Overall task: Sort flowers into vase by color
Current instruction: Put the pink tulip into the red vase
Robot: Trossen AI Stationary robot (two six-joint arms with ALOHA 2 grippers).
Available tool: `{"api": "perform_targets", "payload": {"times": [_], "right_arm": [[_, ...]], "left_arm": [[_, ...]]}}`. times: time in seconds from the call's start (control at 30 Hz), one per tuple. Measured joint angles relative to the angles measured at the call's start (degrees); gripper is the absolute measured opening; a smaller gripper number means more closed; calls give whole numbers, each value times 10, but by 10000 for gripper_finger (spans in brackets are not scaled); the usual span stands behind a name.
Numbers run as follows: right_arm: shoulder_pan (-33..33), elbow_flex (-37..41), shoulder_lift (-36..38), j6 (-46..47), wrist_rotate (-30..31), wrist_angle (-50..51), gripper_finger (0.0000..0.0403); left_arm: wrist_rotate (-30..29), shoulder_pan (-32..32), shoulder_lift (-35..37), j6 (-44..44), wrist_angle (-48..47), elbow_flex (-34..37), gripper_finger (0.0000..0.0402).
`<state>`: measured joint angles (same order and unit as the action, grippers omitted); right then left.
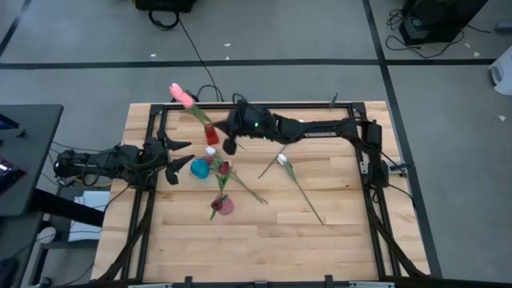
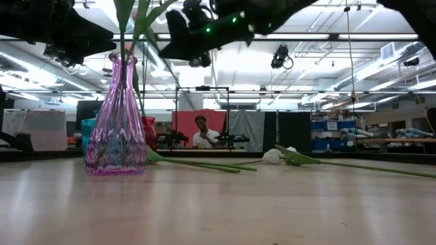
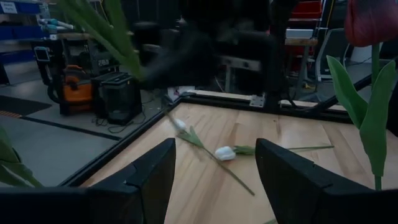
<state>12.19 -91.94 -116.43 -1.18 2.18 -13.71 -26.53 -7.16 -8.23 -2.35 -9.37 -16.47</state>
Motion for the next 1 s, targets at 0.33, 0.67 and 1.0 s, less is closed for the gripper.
{"api": "perform_targets", "payload": {"times": [0.33, 0.67, 1.0], "right_arm": [[44, 2, -92, 31, -53, -330, 8], [49, -71, -151, 19, -53, -410, 9], [49, -164, -222, -4, -53, -377, 9]], "left_arm": [[6, 0, 0, -37, -27, 0, 227], [6, 0, 0, -36, -21, 0, 227], [6, 0, 0, -28, -25, 0, 227]]}}
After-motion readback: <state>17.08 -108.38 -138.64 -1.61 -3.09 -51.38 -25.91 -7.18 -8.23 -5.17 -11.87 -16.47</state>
